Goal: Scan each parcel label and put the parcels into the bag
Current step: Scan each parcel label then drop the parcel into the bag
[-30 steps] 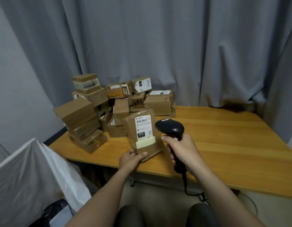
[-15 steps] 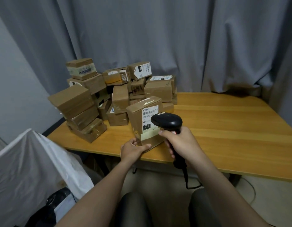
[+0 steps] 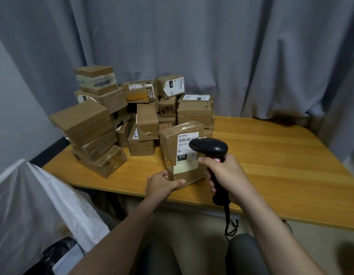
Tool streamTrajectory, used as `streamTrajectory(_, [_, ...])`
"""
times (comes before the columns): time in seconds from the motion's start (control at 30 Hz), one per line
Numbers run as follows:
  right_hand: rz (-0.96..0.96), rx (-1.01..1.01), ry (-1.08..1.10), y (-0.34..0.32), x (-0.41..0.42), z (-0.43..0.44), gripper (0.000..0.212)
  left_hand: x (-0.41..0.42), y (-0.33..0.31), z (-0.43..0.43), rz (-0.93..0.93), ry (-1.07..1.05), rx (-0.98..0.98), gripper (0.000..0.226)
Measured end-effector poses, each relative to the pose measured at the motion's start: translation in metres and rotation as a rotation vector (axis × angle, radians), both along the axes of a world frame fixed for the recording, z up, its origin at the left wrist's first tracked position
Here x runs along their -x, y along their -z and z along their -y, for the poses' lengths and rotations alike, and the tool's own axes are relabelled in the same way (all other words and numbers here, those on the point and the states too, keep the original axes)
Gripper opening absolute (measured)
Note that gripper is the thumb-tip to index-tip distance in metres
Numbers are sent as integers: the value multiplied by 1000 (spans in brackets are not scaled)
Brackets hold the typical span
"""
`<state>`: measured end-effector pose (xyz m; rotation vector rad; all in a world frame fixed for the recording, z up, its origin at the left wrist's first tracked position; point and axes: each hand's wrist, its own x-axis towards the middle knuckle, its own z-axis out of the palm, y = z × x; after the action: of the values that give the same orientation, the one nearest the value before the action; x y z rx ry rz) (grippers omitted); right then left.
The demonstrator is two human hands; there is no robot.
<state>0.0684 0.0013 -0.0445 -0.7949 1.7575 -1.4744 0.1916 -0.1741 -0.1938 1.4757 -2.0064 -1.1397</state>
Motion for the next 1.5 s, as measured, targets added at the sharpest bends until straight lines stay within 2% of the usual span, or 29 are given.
streamTrajectory(0.23, [39, -5, 11, 3, -6, -3, 33, -2, -6, -2, -24, 39, -11, 109])
streamTrajectory(0.43, [56, 16, 29, 5, -7, -6, 29, -2, -10, -3, -13, 27, -47, 106])
streamTrajectory(0.47, [46, 23, 34, 4, -7, -5, 29, -4, -12, -4, -23, 37, -67, 103])
streamTrajectory(0.67, [-87, 66, 67, 6, -14, 15, 13, -51, -53, -17, -132, -45, -69, 42])
streamTrajectory(0.73, [-75, 63, 28, 8, -19, 24, 9, -82, -72, -25, -139, -90, -9, 41])
streamTrajectory(0.93, [-58, 42, -89, 10, -52, 49, 12, -174, -127, -45, -8, -277, 282, 70])
streamTrajectory(1.1, [-86, 10, -136, 16, -80, 61, 17, -237, -168, -61, 60, -406, 428, 67])
streamTrajectory(1.2, [-80, -8, -168, 20, -91, 63, 20, -269, -187, -76, 97, -482, 496, 54])
streamTrajectory(1.27, [-71, -21, -178, 22, -97, 63, 22, -288, -194, -85, 175, -541, 542, 58])
streamTrajectory(1.37, [-62, -37, -179, 24, -107, 62, 24, -313, -194, -91, 331, -595, 540, 61])
streamTrajectory(1.5, [-74, -36, -189, 24, -114, 58, 17, -335, -175, -81, 569, -583, 379, 47])
